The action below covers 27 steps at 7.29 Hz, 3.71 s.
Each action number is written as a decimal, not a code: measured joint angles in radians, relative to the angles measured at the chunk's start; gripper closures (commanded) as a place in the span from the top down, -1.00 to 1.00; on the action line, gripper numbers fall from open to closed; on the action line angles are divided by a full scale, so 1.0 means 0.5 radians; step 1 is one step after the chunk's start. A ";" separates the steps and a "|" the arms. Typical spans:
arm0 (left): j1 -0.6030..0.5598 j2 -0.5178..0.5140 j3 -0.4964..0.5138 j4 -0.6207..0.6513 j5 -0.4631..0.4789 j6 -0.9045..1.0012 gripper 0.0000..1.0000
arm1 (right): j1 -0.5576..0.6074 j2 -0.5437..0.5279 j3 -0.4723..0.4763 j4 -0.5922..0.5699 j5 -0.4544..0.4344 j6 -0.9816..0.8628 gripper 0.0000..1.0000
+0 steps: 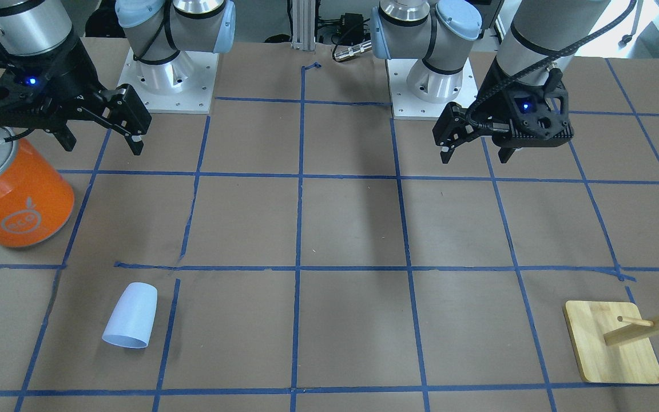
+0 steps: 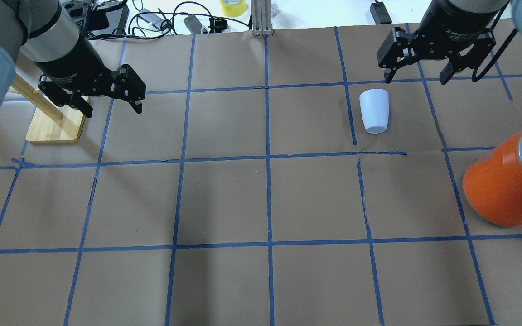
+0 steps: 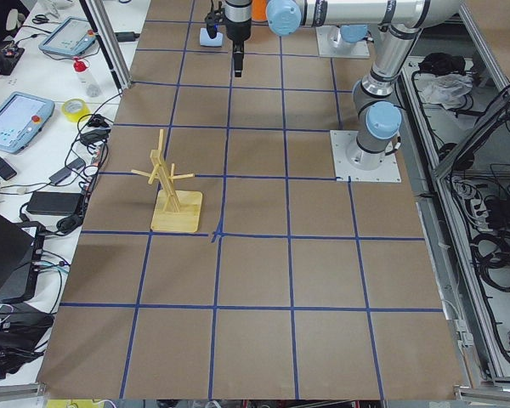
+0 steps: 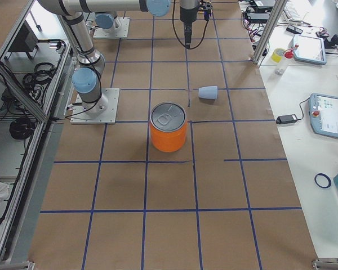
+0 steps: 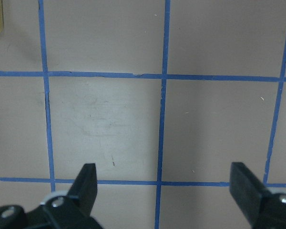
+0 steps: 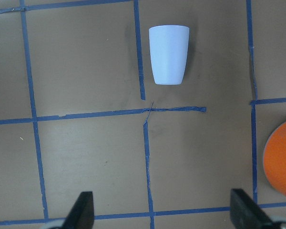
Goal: Flip cup
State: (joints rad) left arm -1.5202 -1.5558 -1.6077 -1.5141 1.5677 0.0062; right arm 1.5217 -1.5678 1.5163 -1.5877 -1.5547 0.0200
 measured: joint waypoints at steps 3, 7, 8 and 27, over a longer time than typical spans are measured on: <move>-0.001 0.002 0.000 0.000 0.000 0.003 1.00 | 0.000 0.000 0.007 0.000 -0.002 0.001 1.00; -0.002 -0.001 0.002 0.002 0.000 0.003 1.00 | 0.000 0.000 0.010 0.000 -0.002 0.003 1.00; -0.002 -0.002 0.003 0.003 0.000 0.003 1.00 | 0.000 0.000 0.012 0.000 -0.002 0.002 1.00; 0.000 -0.006 0.000 -0.001 0.000 0.006 1.00 | -0.009 1.213 0.057 -1.044 -0.292 -0.174 0.15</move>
State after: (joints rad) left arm -1.5202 -1.5586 -1.6076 -1.5144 1.5677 0.0092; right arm 1.5172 -0.9614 1.5447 -2.1094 -1.7007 -0.0670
